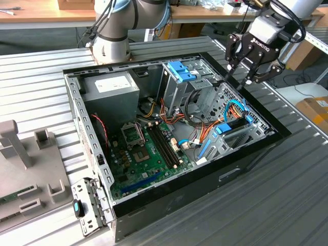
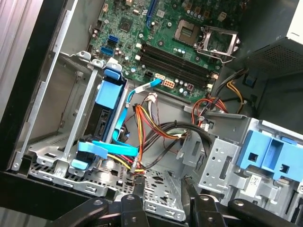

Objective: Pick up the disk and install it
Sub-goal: 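Insert the first disk wire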

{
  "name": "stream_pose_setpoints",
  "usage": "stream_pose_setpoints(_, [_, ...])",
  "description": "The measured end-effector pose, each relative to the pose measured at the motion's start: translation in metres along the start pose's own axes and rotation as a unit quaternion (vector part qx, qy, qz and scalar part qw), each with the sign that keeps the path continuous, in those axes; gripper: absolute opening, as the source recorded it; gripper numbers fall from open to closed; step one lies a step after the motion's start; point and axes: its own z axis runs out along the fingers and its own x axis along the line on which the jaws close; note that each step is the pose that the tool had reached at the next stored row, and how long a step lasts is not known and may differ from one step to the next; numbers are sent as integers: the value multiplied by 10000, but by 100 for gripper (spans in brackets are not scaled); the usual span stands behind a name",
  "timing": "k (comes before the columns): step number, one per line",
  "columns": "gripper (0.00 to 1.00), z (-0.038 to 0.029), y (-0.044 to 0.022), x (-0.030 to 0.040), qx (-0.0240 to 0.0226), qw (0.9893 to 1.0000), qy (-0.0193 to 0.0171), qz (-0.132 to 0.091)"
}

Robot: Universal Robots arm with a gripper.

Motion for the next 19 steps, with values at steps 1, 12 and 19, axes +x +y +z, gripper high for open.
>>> stream_pose_setpoints(1, [44, -1, -15, 10, -3, 10000, -1, 4])
stream_pose_setpoints(12, [44, -15, -103, 169, -25, 10000, 7, 41])
stream_pose_setpoints(19, [44, -30, -96, 318, -169, 9989, 434, 48])
